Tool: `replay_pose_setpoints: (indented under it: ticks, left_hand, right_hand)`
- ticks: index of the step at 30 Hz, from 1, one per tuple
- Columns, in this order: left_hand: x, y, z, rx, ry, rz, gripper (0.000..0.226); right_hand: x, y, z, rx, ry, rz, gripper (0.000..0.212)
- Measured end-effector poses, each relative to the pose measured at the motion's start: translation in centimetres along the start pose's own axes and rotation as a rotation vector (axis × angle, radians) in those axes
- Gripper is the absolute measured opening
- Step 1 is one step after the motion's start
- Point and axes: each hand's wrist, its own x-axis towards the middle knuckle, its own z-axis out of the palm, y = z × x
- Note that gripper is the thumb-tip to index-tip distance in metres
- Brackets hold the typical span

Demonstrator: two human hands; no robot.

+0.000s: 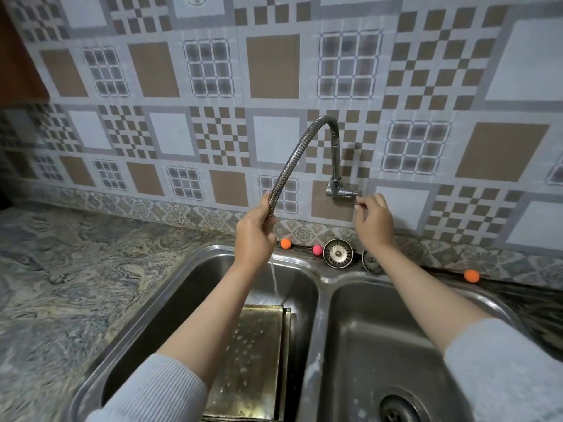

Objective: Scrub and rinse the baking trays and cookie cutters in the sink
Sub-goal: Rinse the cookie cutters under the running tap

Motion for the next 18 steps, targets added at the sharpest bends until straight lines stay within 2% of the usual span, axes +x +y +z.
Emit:
replay_pose_setpoints:
  ticks: [6,13,18]
  left_hand:
    - [-0.2,0.6,-0.1,0.045,0.003,0.008,0.075]
    - [-0.7,1.5,-0.7,0.049,-0.027,0.007,0.068]
    - [-1.9,1.6,-2.2,0.034,-0.093,0.100,0.055]
  right_hand:
    - [0.1,-0.2,-0.6,-0.036,-0.044,0.007,0.022]
    - [-0.3,-1.6,-2.9,-0.075,-0.250,0.047,0.036]
    - [-4.5,-5.5,-4.3,-0.039,-0.301,0.018,0.034]
